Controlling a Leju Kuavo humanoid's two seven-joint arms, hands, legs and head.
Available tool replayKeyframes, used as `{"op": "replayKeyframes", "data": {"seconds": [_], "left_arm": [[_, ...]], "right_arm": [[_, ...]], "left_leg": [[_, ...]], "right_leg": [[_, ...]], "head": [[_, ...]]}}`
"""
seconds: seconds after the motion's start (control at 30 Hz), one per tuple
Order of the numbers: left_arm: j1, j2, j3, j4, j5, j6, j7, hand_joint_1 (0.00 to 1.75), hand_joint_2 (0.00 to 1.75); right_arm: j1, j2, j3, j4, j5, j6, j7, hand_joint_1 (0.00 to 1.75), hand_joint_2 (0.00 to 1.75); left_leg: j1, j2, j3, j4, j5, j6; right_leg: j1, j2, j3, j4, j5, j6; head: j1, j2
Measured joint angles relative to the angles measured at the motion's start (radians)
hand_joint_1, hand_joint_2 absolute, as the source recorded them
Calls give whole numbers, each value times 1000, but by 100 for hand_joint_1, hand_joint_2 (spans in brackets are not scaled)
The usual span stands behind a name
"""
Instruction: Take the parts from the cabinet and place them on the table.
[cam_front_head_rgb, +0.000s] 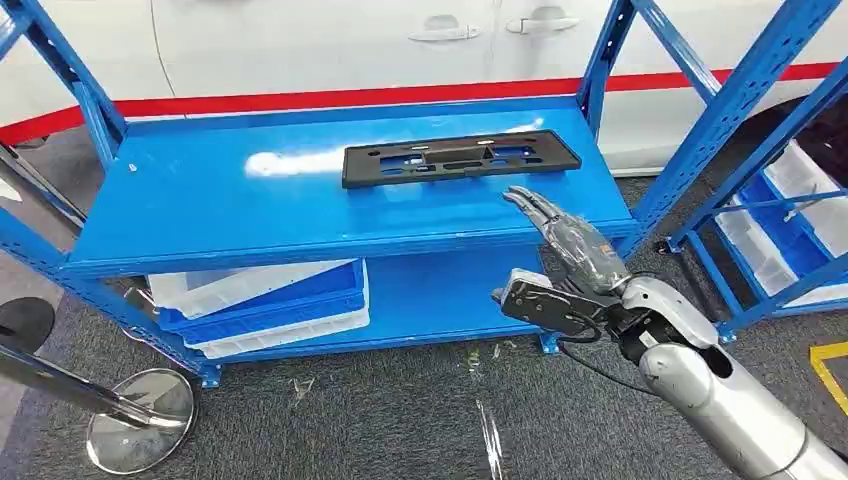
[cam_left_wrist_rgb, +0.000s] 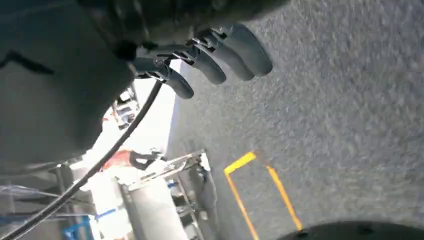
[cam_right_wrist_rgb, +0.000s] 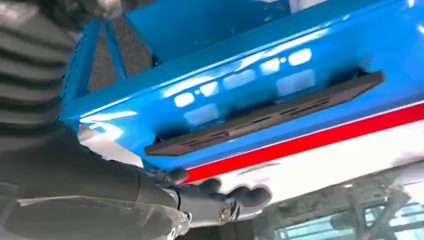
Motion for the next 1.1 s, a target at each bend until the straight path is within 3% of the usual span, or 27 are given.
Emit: {"op": "replayKeyframes", "data": {"seconds": [0.03,0.07,0.1,0.17,0.2,0.23,0.27,0.3,0.37,0.4,0.43,0.5,0.57,0.6,0.63,0.7,0.73,0.77,0.8,0.87,0.9,0.97,1.0,1.1], "left_arm": [[0,3,0,0,0,0,0,0,0],[-1,4,0,0,0,0,0,0,0],[-1,3,-1,0,0,0,0,0,0],[-2,3,-1,0,0,-1,0,0,0],[-1,3,-1,0,0,-1,0,0,0],[0,3,-1,0,0,-2,0,0,0],[4,3,-1,0,0,-2,2,0,0],[6,4,-1,0,0,-2,3,0,0],[6,5,-1,0,0,-2,3,0,0],[8,5,-2,0,0,-3,3,0,0],[0,4,-3,0,0,-3,3,0,0],[0,4,-3,0,0,-3,3,0,0],[1,3,-4,0,0,-3,3,0,0],[3,3,-4,0,0,-3,5,0,0],[3,2,-4,0,0,-3,6,0,0],[-1,2,-5,0,-1,-3,6,0,0],[-1,3,-6,0,-2,-3,6,0,0],[-1,3,-8,0,-3,-3,6,0,0],[1,2,-8,0,-3,-4,6,0,0],[1,-1,-9,0,-5,-6,6,0,0],[1,-2,-9,0,-6,-8,6,0,0],[-4,-2,-10,0,-6,-11,4,0,0],[-5,-2,-11,0,-6,-13,4,0,0],[-3,-2,-12,0,-7,-14,4,0,0]], "right_arm": [[-1,1,-2,5,0,-1,0,0,175],[-2,1,-3,9,0,-2,-1,0,175],[-5,2,-6,15,0,-3,-1,0,175],[-6,6,-6,27,3,-5,-1,0,175],[-6,9,-5,35,11,-6,1,0,175],[-6,11,-5,45,18,-8,3,0,175],[-6,13,-5,50,19,-10,3,0,175],[-6,16,-6,64,24,-16,3,0,175],[-7,18,-6,78,32,-32,3,0,175],[-10,21,-6,92,37,-47,-1,0,175],[-11,24,-8,103,42,-57,-3,0,175],[-12,26,-10,117,58,-80,-9,0,175],[-14,29,-13,130,73,-95,-8,0,175],[-16,32,-14,138,82,-102,-9,0,175],[-18,33,-15,143,85,-103,-9,0,175],[-11,36,-15,154,89,-102,-8,0,175],[-6,41,-15,162,91,-102,-8,0,175],[-4,46,-15,170,100,-103,-8,0,175],[-4,50,-14,175,119,-106,-7,0,175],[-8,58,-14,188,160,-118,-8,0,175],[-8,60,-14,192,169,-121,-8,0,175],[-11,68,-10,209,185,-127,-12,0,175],[-9,71,-10,215,190,-129,-13,0,175],[-8,81,-5,244,195,-136,-19,0,175]], "left_leg": [[-5,2,1,1,-10,-6],[-4,9,4,16,-13,-12],[-2,12,-23,68,-34,-16],[7,13,-131,235,-88,-27],[9,13,-177,292,-91,-31],[11,14,-196,296,-63,-34],[12,15,-192,262,-24,-36],[13,17,-171,189,37,-37],[14,19,-127,48,120,-32],[7,18,-107,43,102,-28],[5,18,-102,22,89,-17],[2,16,-106,27,83,-6],[11,16,-90,10,83,7],[11,17,-76,4,78,14],[11,18,-73,3,75,20],[10,16,-63,3,66,25],[10,15,-56,4,59,26],[10,13,-46,4,51,25],[10,12,-35,4,43,24],[11,9,-7,8,21,16],[12,8,6,8,10,10],[8,6,0,7,3,-3],[10,6,-4,5,4,-8],[10,8,5,-3,-5,-21]], "right_leg": [[-17,-2,15,-13,0,0],[-15,-3,27,-21,-3,-2],[-17,-6,36,-24,-8,-10],[-16,-8,46,-24,-19,-13],[-16,-8,53,-23,-26,-12],[-17,-7,62,-21,-35,-12],[-17,-6,71,-19,-42,-10],[-19,-4,82,-15,-53,-7],[-21,-4,100,-9,-72,2],[-15,-3,101,-9,-78,11],[-16,-4,97,-7,-79,16],[-16,-5,100,-15,-82,24],[-20,-5,101,-14,-92,33],[-21,-5,91,23,-103,37],[-20,-4,65,71,-122,38],[-23,-4,-40,239,-172,43],[-24,-4,-85,294,-174,44],[-25,-4,-106,299,-151,45],[-25,-4,-104,266,-110,44],[-26,-4,-46,89,20,40],[-25,-4,-20,36,30,35],[-15,-1,-5,15,13,29],[-16,-2,-6,13,-1,18],[-18,3,-2,7,-9,5]], "head": [[0,0],[1,0],[-7,0],[-5,0],[-6,0],[-6,0],[-6,0],[-7,0],[-6,0],[-7,0],[-10,0],[-2,0],[-3,0],[3,0],[5,0],[5,0],[5,0],[4,0],[5,0],[5,0],[5,0],[5,0],[4,0],[3,0]]}}
